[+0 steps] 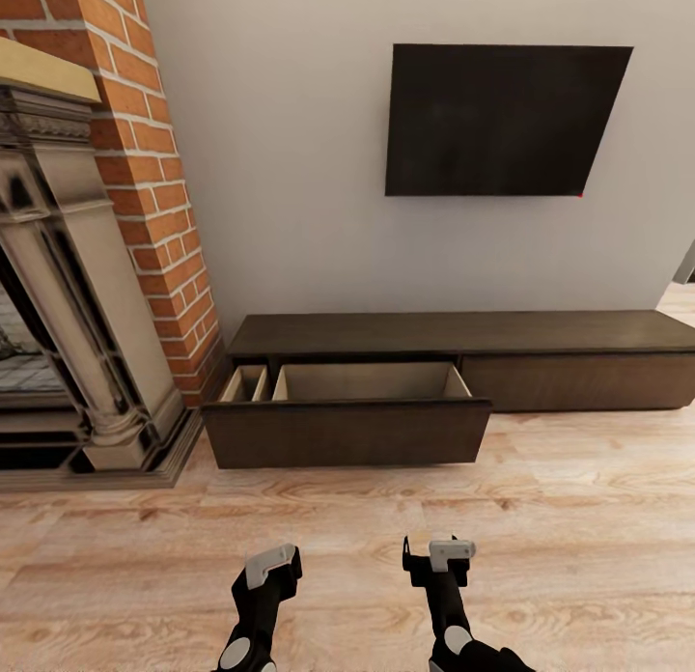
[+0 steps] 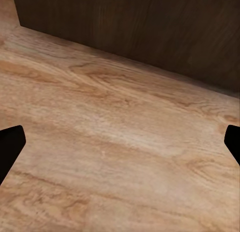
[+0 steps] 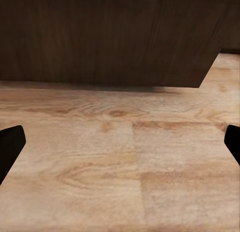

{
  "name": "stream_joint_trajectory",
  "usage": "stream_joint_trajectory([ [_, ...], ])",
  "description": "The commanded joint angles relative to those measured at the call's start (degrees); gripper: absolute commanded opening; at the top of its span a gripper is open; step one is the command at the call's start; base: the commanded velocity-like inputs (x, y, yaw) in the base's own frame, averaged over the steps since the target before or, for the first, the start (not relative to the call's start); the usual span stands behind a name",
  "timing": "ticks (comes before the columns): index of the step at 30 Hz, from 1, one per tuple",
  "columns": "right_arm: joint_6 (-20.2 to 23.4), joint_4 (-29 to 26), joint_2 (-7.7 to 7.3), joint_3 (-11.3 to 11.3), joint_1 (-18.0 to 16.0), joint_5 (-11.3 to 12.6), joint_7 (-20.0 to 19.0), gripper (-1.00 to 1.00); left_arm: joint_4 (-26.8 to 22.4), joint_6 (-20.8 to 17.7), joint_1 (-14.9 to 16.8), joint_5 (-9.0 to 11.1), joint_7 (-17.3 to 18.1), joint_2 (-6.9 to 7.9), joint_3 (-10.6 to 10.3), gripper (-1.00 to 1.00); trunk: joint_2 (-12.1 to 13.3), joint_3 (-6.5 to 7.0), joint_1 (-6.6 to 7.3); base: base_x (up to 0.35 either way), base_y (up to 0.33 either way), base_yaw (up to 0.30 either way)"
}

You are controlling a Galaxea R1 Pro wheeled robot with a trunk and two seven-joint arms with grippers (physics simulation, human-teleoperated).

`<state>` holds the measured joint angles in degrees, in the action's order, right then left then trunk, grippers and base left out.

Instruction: Place each of the two pumpkins and all three candles from the living room inside a cabinet in the living room (use any cabinet), then make sure every cabinet is closed, and position the cauldron so it is next to a table in the living room.

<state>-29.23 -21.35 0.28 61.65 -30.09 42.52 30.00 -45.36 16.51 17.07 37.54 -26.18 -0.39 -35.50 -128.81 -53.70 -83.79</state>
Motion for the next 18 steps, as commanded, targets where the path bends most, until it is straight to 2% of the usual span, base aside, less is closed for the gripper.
stream_joint_trajectory([
  [1,-0.2,0.0,-0.01,0.5,-0.1,0.4,0.3,1.0,0.0,0.8,0.1,0.6,-0.3,0.04,-0.3,1.0,0.0,-0.05,0.01,0.0,0.0,0.0],
  [6,-0.2,0.0,-0.01,0.5,-0.1,0.4,0.3,1.0,0.1,1.0,0.1,0.6,-0.3,0.04,-0.3,1.0,0.0,-0.05,0.01,0.076,0.0,0.0],
  [18,-0.1,0.0,-0.01,0.5,-0.1,0.4,0.3,1.0,0.1,1.1,0.1,0.6,-0.3,0.04,-0.3,1.0,0.0,-0.05,0.01,0.322,0.0,0.0],
])
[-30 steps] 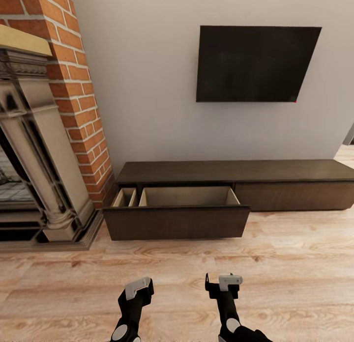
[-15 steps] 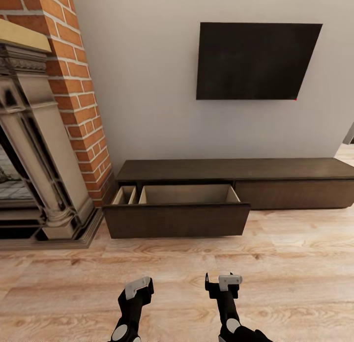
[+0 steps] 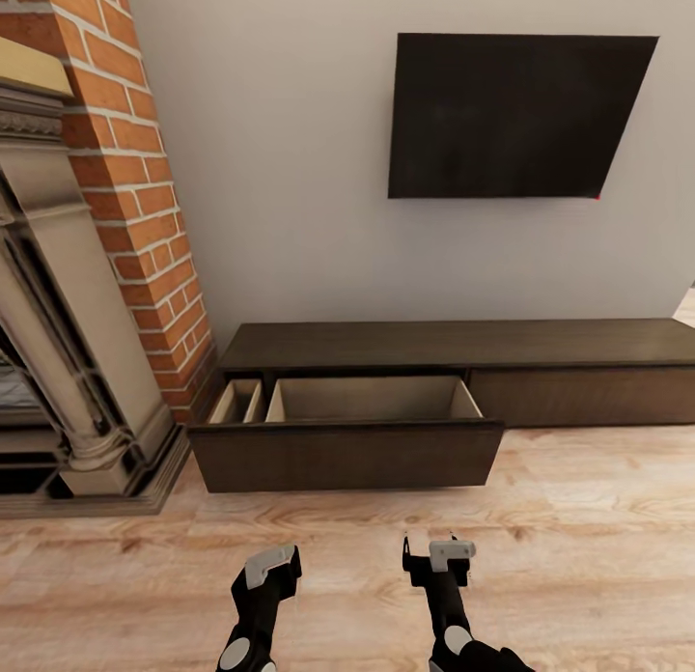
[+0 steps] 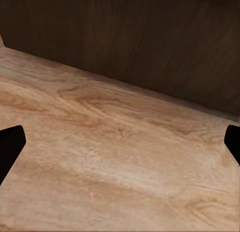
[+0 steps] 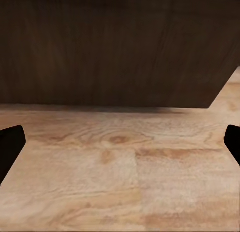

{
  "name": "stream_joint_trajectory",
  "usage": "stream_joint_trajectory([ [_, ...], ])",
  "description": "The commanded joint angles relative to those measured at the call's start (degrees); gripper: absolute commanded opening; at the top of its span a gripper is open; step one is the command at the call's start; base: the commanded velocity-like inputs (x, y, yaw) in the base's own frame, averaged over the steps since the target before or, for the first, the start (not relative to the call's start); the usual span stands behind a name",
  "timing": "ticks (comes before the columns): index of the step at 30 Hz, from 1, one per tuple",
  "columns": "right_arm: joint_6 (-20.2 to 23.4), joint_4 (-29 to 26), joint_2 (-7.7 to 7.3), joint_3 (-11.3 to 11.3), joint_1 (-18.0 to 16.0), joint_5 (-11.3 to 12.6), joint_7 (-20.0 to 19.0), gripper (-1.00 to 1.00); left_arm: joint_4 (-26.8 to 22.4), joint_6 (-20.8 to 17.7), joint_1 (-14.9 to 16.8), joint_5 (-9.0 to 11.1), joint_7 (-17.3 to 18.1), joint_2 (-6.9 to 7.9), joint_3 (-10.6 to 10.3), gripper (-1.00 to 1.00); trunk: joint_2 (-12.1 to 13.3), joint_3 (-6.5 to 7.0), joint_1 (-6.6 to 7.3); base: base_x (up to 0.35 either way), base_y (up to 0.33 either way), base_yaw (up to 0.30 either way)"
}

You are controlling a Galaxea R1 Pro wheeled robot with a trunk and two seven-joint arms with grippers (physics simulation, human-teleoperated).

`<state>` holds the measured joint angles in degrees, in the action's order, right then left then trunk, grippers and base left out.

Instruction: Place each of the two pumpkins and all three candles from the living room inside a cabinet in the living room (use any cabinet), then make sure every cabinet is closed, and position the cauldron so it is next to a table in the living room.

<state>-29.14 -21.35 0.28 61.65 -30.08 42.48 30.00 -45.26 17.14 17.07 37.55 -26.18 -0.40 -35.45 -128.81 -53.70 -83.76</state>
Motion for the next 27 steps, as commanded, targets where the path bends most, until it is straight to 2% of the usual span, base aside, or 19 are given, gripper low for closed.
stream_joint_trajectory([
  [1,-0.2,0.0,-0.01,0.5,-0.1,0.4,0.3,1.0,0.0,0.4,0.1,0.6,-0.3,0.05,-0.3,1.0,0.0,-0.05,-0.03,0.343,0.0,0.0],
  [21,-0.1,0.0,-0.01,0.5,-0.1,0.4,0.3,1.0,0.0,0.4,0.1,0.6,-0.3,0.13,-0.3,1.0,0.0,-0.05,-0.03,0.341,0.0,0.0],
  [27,-0.1,0.0,-0.01,0.6,-0.1,0.4,0.3,1.0,0.0,0.7,0.1,0.7,-0.3,0.08,-0.4,1.0,0.0,-0.05,-0.03,0.094,0.0,0.0],
])
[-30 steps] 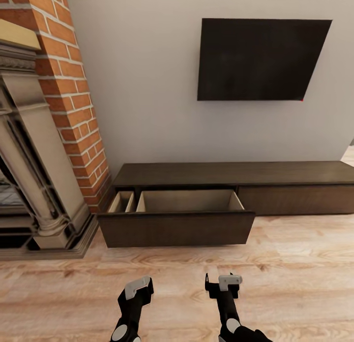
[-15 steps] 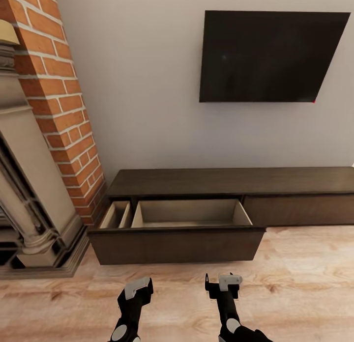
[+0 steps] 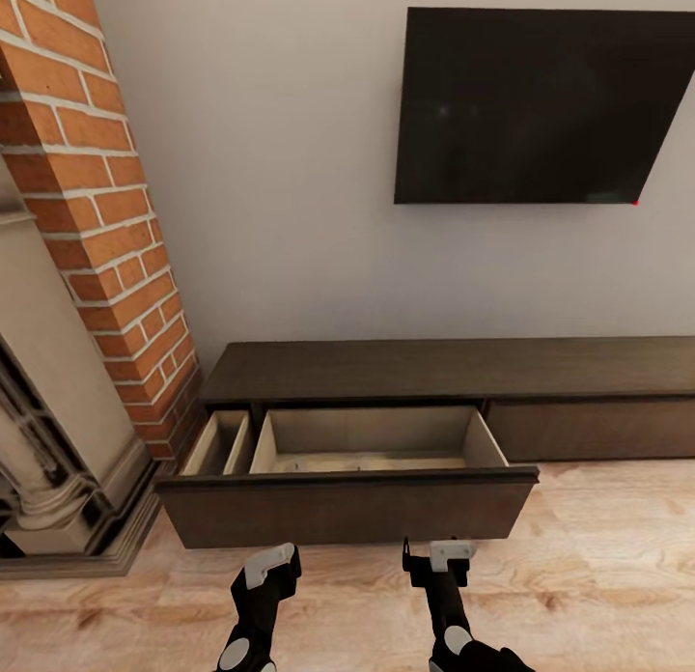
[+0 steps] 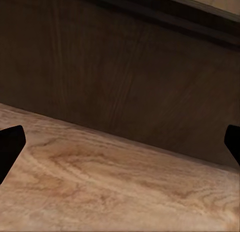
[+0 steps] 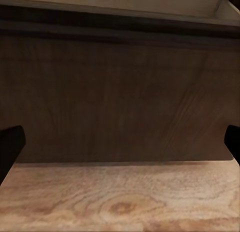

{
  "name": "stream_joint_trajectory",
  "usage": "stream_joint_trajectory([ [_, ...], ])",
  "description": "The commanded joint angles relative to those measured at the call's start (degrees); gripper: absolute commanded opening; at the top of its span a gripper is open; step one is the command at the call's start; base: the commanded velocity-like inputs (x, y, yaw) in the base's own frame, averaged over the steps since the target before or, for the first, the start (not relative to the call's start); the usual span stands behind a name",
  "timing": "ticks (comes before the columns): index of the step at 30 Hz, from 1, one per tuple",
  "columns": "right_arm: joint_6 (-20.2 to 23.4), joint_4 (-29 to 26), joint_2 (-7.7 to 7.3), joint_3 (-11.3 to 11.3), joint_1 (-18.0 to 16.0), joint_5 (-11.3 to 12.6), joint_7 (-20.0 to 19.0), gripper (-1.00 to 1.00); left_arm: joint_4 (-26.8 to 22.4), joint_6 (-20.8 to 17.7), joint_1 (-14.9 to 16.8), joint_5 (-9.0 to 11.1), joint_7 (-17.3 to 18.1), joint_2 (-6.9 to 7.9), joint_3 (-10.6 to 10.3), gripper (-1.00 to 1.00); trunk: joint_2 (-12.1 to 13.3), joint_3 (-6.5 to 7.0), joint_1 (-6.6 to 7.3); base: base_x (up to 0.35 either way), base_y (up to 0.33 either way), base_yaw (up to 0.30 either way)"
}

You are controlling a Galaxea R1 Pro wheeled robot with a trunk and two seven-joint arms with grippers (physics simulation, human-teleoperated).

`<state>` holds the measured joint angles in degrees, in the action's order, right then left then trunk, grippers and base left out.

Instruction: Place each of the two pumpkins and all three candles from the living room inside a cabinet in the living room (use any cabinet), then make sure every cabinet is closed, and position the cauldron so it is next to a table in the living room.

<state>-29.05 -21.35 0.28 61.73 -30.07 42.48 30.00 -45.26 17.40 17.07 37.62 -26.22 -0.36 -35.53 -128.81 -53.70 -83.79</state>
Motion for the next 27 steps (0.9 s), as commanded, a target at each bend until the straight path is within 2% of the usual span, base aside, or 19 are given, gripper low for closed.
stream_joint_trajectory([
  [1,-0.2,0.0,-0.01,0.5,-0.1,0.4,0.3,1.0,0.0,0.5,0.1,0.6,-0.3,0.06,-0.3,1.0,0.0,-0.05,0.01,0.017,0.0,0.0],
  [3,-0.2,0.0,-0.01,0.5,-0.1,0.4,0.3,1.0,0.0,0.5,0.1,0.6,-0.3,0.06,-0.3,1.0,0.0,-0.05,0.01,0.009,0.0,0.0],
  [27,-0.1,0.0,-0.01,0.5,-0.1,0.4,0.2,1.0,0.0,1.3,0.1,0.6,-0.3,0.1,-0.2,1.0,-9.6,-4.36,-5.26,0.0,0.0,0.0],
])
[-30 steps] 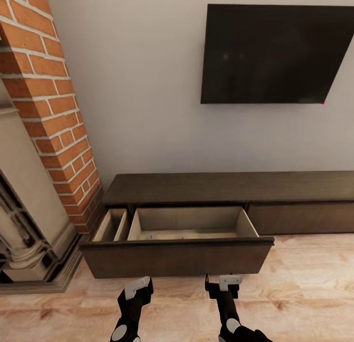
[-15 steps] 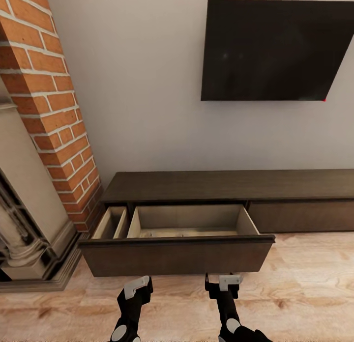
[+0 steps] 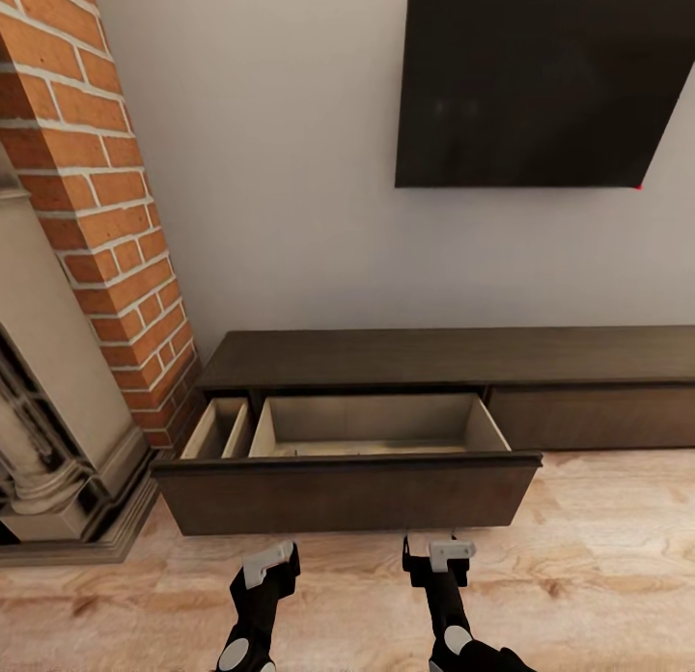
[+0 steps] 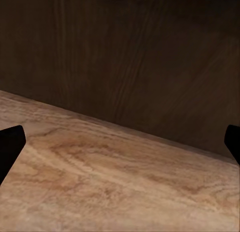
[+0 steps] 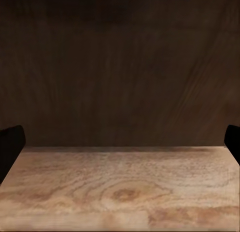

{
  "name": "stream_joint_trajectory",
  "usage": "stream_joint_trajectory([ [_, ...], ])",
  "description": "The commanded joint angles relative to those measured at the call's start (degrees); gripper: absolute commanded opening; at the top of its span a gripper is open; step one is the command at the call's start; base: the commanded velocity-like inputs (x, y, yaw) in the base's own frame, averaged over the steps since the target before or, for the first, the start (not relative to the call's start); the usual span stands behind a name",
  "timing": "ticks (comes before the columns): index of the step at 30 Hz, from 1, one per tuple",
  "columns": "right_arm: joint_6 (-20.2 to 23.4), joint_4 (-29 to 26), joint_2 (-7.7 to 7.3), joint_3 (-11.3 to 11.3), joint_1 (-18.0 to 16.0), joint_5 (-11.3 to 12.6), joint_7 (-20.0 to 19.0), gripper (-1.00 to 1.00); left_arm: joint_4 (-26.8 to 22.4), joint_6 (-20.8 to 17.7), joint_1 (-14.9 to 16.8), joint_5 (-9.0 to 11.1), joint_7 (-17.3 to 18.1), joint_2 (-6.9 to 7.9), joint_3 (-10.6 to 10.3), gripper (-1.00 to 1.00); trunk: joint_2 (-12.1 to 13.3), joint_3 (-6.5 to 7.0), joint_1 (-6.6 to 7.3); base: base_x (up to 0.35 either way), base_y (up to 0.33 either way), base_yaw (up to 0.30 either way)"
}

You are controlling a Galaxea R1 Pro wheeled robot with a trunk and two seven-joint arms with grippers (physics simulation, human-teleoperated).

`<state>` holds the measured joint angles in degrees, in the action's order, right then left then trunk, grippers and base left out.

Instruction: Place each of the two pumpkins and all three candles from the living room inside a cabinet in the living room (use any cabinet), then make sure every cabinet is closed, and position the cauldron so it is next to a table in the living room.

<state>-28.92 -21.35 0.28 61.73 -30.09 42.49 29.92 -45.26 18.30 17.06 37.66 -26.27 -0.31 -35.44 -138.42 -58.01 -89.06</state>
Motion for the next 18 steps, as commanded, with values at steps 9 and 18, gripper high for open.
stream_joint_trajectory([
  [9,-0.2,0.0,-0.01,0.5,-0.1,0.4,0.3,1.0,0.0,0.5,0.1,0.6,-0.3,0.04,-0.2,1.0,-2.4,-1.13,-1.31,0.0,0.0,0.0],
  [18,-0.1,0.0,-0.01,0.5,-0.1,0.3,0.3,1.0,0.0,0.4,0.1,0.6,-0.3,0.04,-0.2,1.0,-2.4,-1.13,-1.31,0.113,0.0,0.0],
])
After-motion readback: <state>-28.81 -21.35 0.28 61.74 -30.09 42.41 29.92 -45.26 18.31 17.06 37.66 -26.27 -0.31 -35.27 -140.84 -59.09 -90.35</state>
